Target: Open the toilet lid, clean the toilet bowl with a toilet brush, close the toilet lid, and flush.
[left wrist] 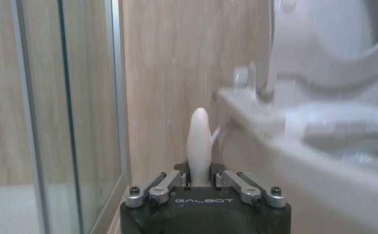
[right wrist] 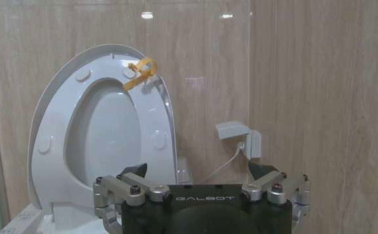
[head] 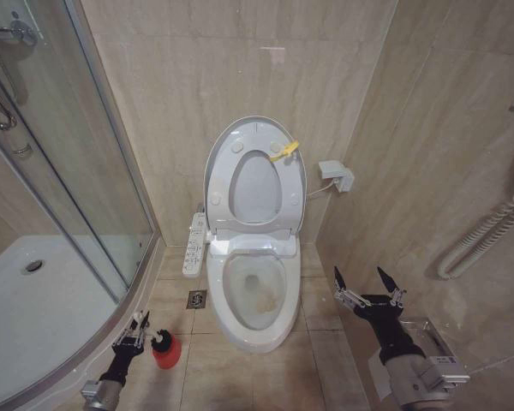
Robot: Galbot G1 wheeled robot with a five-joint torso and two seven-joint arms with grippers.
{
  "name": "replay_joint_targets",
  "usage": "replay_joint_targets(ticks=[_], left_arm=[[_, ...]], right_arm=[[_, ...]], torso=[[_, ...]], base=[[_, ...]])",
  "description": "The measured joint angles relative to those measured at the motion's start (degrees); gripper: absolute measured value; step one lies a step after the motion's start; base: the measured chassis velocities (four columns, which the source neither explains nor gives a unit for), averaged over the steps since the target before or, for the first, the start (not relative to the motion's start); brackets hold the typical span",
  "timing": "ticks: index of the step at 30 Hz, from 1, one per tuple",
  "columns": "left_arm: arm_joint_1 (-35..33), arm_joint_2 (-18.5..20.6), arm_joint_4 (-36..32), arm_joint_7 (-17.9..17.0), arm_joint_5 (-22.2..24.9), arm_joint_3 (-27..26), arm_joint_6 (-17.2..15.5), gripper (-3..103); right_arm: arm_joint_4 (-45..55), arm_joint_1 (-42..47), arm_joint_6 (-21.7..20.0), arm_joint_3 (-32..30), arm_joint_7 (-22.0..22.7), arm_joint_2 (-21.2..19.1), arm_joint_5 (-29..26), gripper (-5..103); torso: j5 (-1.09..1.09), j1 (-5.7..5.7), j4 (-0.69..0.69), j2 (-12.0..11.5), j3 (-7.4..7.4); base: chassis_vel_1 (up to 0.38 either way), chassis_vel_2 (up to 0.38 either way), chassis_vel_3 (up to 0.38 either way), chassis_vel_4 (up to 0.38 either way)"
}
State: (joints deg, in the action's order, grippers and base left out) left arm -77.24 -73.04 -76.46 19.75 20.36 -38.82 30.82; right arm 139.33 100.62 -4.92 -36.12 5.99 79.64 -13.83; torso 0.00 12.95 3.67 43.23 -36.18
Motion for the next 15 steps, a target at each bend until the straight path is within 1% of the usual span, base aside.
replay_joint_targets(ticks=[1,3,4,5,7,8,9,11,12,13,14,15], left_arm=[[0.0,0.0,0.0,0.0,0.0,0.0,0.0,19],[-2.6,0.1,-6.1,1.0,2.0,-0.9,-0.1,19],[-4.1,0.2,-9.3,2.7,3.6,-1.5,-0.1,19],[-4.1,0.2,-9.3,2.7,3.6,-1.5,-0.1,19],[-6.8,0.5,-15.7,7.6,6.7,-3.1,-0.2,19],[-6.8,0.5,-15.7,7.6,6.7,-3.1,-0.2,19],[-7.6,0.6,-17.7,8.8,7.4,-3.5,-0.5,19],[-10.7,1.1,-25.9,13.1,9.8,-4.9,-2.2,19],[-10.7,1.1,-25.9,13.1,9.8,-4.9,-2.2,19],[-11.4,1.1,-28.0,14.5,10.4,-5.4,-2.5,19],[-13.0,1.1,-31.2,16.7,11.5,-6.1,-3.2,19],[-14.3,1.2,-33.7,18.3,12.8,-6.6,-4.1,19]], right_arm=[[0.0,0.0,0.0,0.0,0.0,0.0,0.0,100],[0.0,0.0,0.0,0.0,0.0,0.0,0.0,100],[0.0,0.0,0.0,0.0,0.0,0.0,0.0,100],[0.0,0.0,0.0,0.0,0.0,0.0,0.0,100],[0.0,0.0,0.0,0.0,0.0,0.0,0.0,100],[0.0,0.0,0.0,0.0,0.0,0.0,0.0,100],[0.0,0.0,0.0,0.0,0.0,0.0,0.0,100],[0.0,0.0,0.0,0.0,0.0,0.0,0.0,100],[0.0,0.0,0.0,0.0,0.0,0.0,0.0,100],[0.0,0.0,0.0,0.0,0.0,0.0,0.0,100],[0.0,0.0,0.0,0.0,0.0,0.0,0.0,100],[0.0,0.0,0.0,0.0,0.0,0.0,0.0,100]], torso=[[0.00,0.00,0.00,0.0,0.00],[0.00,0.00,0.01,0.0,0.00],[0.01,0.01,0.01,0.0,0.00],[0.01,0.01,0.01,0.0,0.00],[0.01,0.00,0.01,0.0,0.00],[0.01,0.00,0.01,0.0,0.00],[0.01,0.01,0.00,0.0,0.00],[0.01,0.01,0.01,0.0,0.00],[0.01,0.01,0.01,0.0,0.00],[0.02,0.01,0.02,0.0,0.00],[0.02,0.01,0.02,0.0,0.00],[0.02,0.01,0.00,0.0,0.00]], base=[[0.000,0.000,0.000,0.000],[0.000,0.000,0.000,0.000],[0.000,0.000,0.000,0.000],[0.000,0.000,0.000,0.000],[0.000,0.000,0.000,0.000],[0.000,0.000,0.000,0.000],[0.000,0.000,0.000,0.000],[0.000,0.000,0.000,0.000],[0.000,0.000,0.000,0.000],[0.000,0.000,0.000,0.000],[0.000,0.000,0.000,0.000],[0.000,0.000,0.000,0.000]])
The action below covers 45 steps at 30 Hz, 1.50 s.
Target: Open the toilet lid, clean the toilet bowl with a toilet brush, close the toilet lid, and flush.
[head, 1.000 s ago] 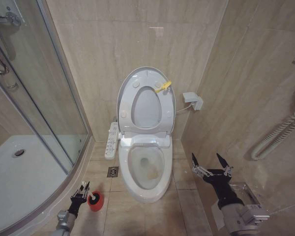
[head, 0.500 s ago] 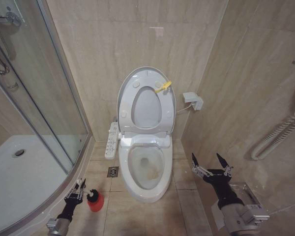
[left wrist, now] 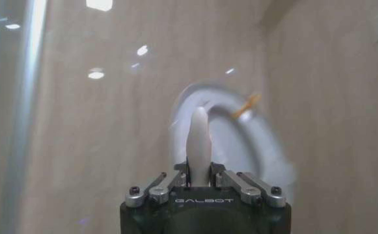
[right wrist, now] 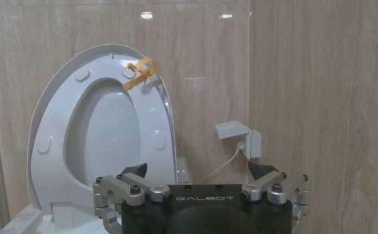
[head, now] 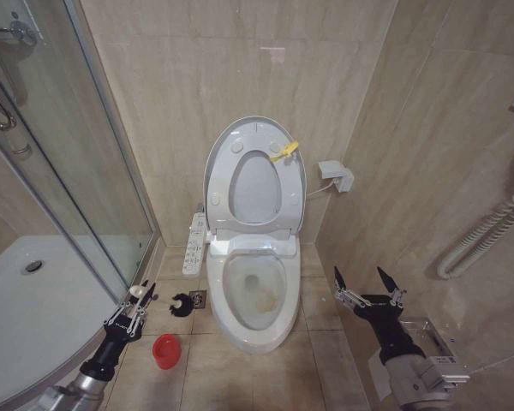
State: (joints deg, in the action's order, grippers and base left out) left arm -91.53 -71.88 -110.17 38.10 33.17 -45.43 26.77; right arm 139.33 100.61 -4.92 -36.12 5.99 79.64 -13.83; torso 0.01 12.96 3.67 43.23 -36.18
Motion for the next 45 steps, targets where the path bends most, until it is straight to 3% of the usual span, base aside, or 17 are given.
replay_joint_targets(ticks=[4,8,14,15,18,24,31,39,45], left_arm=[[-2.7,0.2,-5.9,2.8,3.1,-0.7,-2.2,19],[-1.3,1.1,-7.4,2.0,6.1,-0.1,-3.9,19],[5.6,4.5,-3.4,-0.6,14.2,2.4,-5.5,19],[5.6,4.5,-3.4,-0.6,14.2,2.4,-5.5,19],[9.9,7.2,-0.7,0.1,19.9,3.9,-7.3,19],[14.1,9.3,2.4,0.8,24.8,6.0,-9.5,19],[21.0,11.0,10.9,0.6,27.9,12.7,-9.9,19],[34.9,10.9,23.4,1.9,27.8,23.0,-8.5,19],[40.0,9.9,29.7,2.1,27.4,27.6,-7.9,19]], right_arm=[[0.0,0.0,0.0,0.0,0.0,0.0,0.0,100],[0.0,0.0,0.0,0.0,0.0,0.0,0.0,100],[0.0,0.0,0.0,0.0,0.0,0.0,0.0,100],[0.0,0.0,0.0,0.0,0.0,0.0,0.0,100],[0.0,0.0,0.0,0.0,0.0,0.0,0.0,100],[0.0,0.0,0.0,0.0,0.0,0.0,0.0,100],[0.0,0.0,0.0,0.0,0.0,0.0,0.0,100],[0.0,0.0,0.0,0.0,0.0,0.0,0.0,100],[0.0,0.0,0.0,0.0,0.0,0.0,0.0,100]], torso=[[0.00,0.00,-0.01,0.0,0.00],[-0.01,-0.01,0.00,0.0,0.00],[-0.02,0.00,0.02,0.0,-0.01],[-0.02,0.00,0.02,0.0,-0.01],[-0.02,0.00,0.01,0.0,-0.01],[-0.01,0.00,0.00,0.0,-0.01],[-0.02,0.00,0.00,0.0,-0.01],[-0.01,0.01,0.01,0.0,0.00],[-0.01,0.00,0.00,0.0,0.00]], base=[[0.000,0.000,0.000,0.000],[0.000,0.000,0.000,0.000],[0.000,0.000,0.000,0.000],[0.000,0.000,0.000,0.000],[0.000,0.000,0.000,0.000],[0.000,0.000,0.000,0.000],[0.000,0.000,0.000,0.000],[0.000,0.000,0.000,0.000],[0.000,0.000,0.000,0.000]])
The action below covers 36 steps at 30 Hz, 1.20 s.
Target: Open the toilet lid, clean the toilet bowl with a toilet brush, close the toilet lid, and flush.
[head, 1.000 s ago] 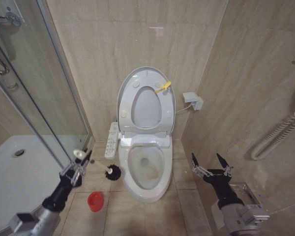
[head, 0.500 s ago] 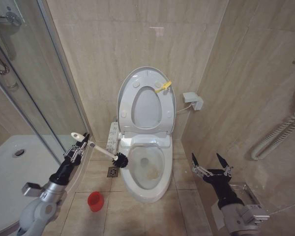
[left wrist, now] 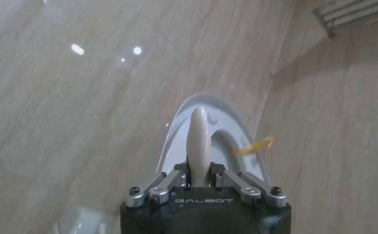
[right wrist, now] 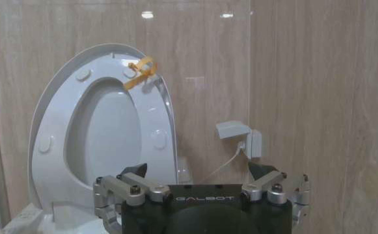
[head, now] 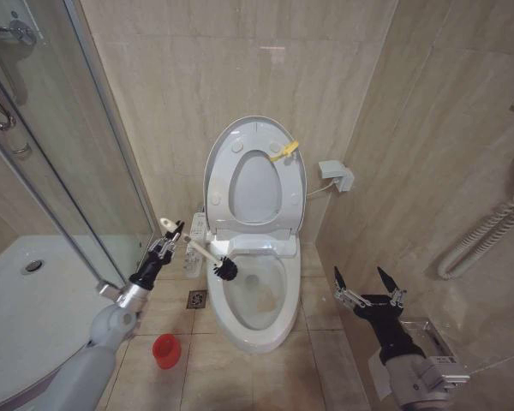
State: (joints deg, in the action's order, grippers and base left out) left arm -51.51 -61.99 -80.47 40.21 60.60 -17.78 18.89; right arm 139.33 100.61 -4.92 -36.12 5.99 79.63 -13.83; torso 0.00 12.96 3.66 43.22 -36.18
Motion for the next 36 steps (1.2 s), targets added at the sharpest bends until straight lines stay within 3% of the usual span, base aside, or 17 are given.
replay_joint_targets(ticks=[9,22,28,31,33,36], left_arm=[[10.8,-3.1,17.0,0.4,-5.7,11.2,5.3,19],[15.8,-4.8,24.7,2.4,-12.4,19.5,7.0,19],[18.1,-5.5,29.1,4.8,-20.4,22.7,7.9,19],[18.5,-5.7,29.7,5.1,-22.3,23.1,8.3,19],[19.4,-6.6,31.7,5.6,-28.1,23.8,10.0,19],[19.6,-7.2,32.4,5.7,-30.2,23.9,10.5,19]], right_arm=[[0.0,0.0,0.0,0.0,0.0,0.0,0.0,100],[0.0,0.0,0.0,0.0,0.0,0.0,0.0,100],[0.0,0.0,0.0,0.0,0.0,0.0,0.0,100],[0.0,0.0,0.0,0.0,0.0,0.0,0.0,100],[0.0,0.0,0.0,0.0,0.0,0.0,0.0,100],[0.0,0.0,0.0,0.0,0.0,0.0,0.0,100]], torso=[[0.01,0.00,0.02,0.0,0.00],[0.00,0.00,0.00,0.0,0.00],[0.00,-0.01,0.01,0.0,0.00],[0.00,-0.01,0.01,0.0,0.00],[0.00,0.00,0.01,0.0,0.00],[0.00,0.00,0.01,0.0,0.00]], base=[[0.000,0.000,0.000,0.000],[0.000,0.000,0.000,0.000],[0.000,0.000,0.000,0.000],[0.000,0.000,0.000,0.000],[0.000,0.000,0.000,0.000],[0.000,0.000,0.000,0.000]])
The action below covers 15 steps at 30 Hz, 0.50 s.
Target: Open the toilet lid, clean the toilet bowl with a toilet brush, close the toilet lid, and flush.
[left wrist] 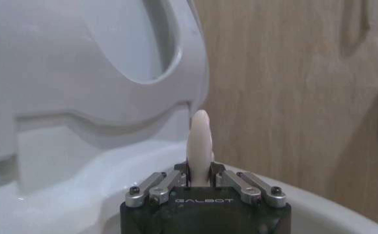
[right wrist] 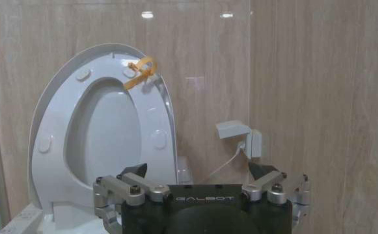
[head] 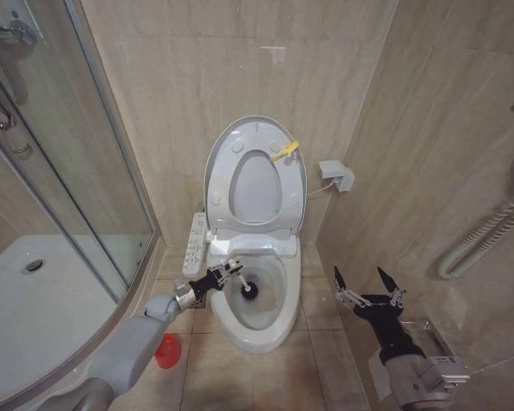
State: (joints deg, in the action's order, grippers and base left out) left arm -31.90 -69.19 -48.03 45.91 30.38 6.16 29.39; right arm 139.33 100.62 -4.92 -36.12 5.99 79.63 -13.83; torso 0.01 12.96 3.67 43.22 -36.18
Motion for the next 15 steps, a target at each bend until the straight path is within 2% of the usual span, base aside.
replay_joint_targets(ticks=[6,9,11,15], left_arm=[[-0.2,-1.0,1.7,-0.4,-2.2,0.4,-0.4,19],[-0.5,-1.5,1.9,-1.6,-0.1,-0.4,-0.6,19],[-1.1,-1.6,-1.7,-4.2,3.5,-1.4,-1.5,19],[-0.9,-1.9,-6.3,-7.0,5.6,-3.0,-1.2,19]], right_arm=[[0.0,0.0,0.0,0.0,0.0,0.0,0.0,100],[0.0,0.0,0.0,0.0,0.0,0.0,0.0,100],[0.0,0.0,0.0,0.0,0.0,0.0,0.0,100],[0.0,0.0,0.0,0.0,0.0,0.0,0.0,100]], torso=[[0.01,0.00,-0.02,0.0,0.01],[0.00,0.00,-0.02,0.0,0.00],[-0.02,0.00,-0.01,0.0,-0.01],[0.01,0.00,0.01,0.0,0.00]], base=[[0.000,0.000,0.000,0.000],[0.000,0.000,0.000,0.000],[0.000,0.000,0.000,0.000],[0.000,0.000,0.000,0.000]])
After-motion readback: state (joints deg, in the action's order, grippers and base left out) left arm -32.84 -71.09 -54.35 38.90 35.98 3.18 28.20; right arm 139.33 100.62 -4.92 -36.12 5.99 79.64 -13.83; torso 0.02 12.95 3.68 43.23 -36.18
